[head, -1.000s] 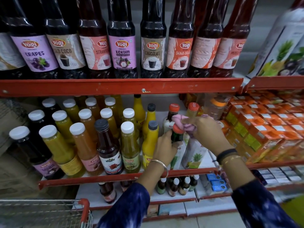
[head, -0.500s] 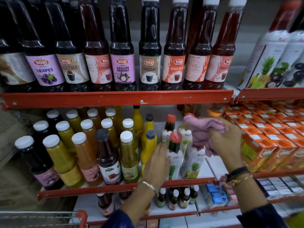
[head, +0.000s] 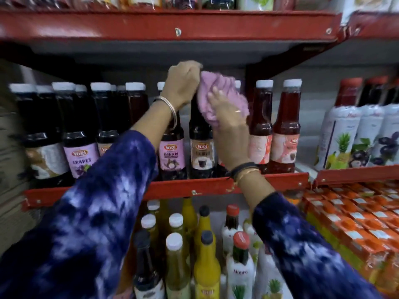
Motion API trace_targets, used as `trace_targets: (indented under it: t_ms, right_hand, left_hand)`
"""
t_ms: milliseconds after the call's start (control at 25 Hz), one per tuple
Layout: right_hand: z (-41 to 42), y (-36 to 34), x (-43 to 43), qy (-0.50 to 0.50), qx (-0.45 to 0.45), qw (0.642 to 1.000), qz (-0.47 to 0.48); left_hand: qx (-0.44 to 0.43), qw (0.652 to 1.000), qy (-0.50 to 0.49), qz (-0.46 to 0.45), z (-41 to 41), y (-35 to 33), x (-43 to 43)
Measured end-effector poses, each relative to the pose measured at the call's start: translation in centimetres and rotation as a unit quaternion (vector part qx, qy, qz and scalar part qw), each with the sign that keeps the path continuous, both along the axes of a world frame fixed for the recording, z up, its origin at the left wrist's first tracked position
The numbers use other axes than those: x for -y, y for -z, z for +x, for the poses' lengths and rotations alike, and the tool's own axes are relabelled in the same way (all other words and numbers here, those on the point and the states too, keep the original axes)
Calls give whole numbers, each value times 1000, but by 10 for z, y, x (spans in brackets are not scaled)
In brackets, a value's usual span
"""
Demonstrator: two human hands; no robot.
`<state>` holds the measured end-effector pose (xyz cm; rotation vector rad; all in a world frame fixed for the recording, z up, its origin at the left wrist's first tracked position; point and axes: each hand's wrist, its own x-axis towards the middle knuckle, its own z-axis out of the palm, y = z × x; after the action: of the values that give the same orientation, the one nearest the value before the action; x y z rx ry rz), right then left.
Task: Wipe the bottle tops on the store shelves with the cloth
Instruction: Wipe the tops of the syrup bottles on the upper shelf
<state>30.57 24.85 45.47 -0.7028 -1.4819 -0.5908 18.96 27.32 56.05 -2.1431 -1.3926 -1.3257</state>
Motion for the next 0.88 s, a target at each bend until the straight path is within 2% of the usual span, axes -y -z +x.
trace_targets:
  t_ms: [40, 120, 280, 520, 680, 760, 880]
  right_hand:
    - [-9, 6, -10, 15, 42, 998, -49]
    - [-19, 39, -21, 31, 95, 986, -132]
    - [-24, 111, -10, 18, 103, 976, -191]
    - [-29, 28, -24, -30, 26, 980, -194]
    - [-14, 69, -6, -23, 61, 974, -218]
    - [7, 90, 8, -31, 43, 973, -223]
    - [37, 67, 16, -8, -17, 994, -111]
  left_hand:
    - [-62, 997, -19, -33, 1, -5, -3]
    - [-125, 990, -23, -58, 5, -4, -2]
    - [-103, 993, -13, -54, -3, 3, -7]
    - [-22, 996, 55, -68, 1, 7, 1]
    - [-2, 995, 64, -70, 2, 13, 3]
    - [-5, 997, 53, -49, 12, 15, 5]
    - [-57, 996, 74, -12, 36, 6, 2]
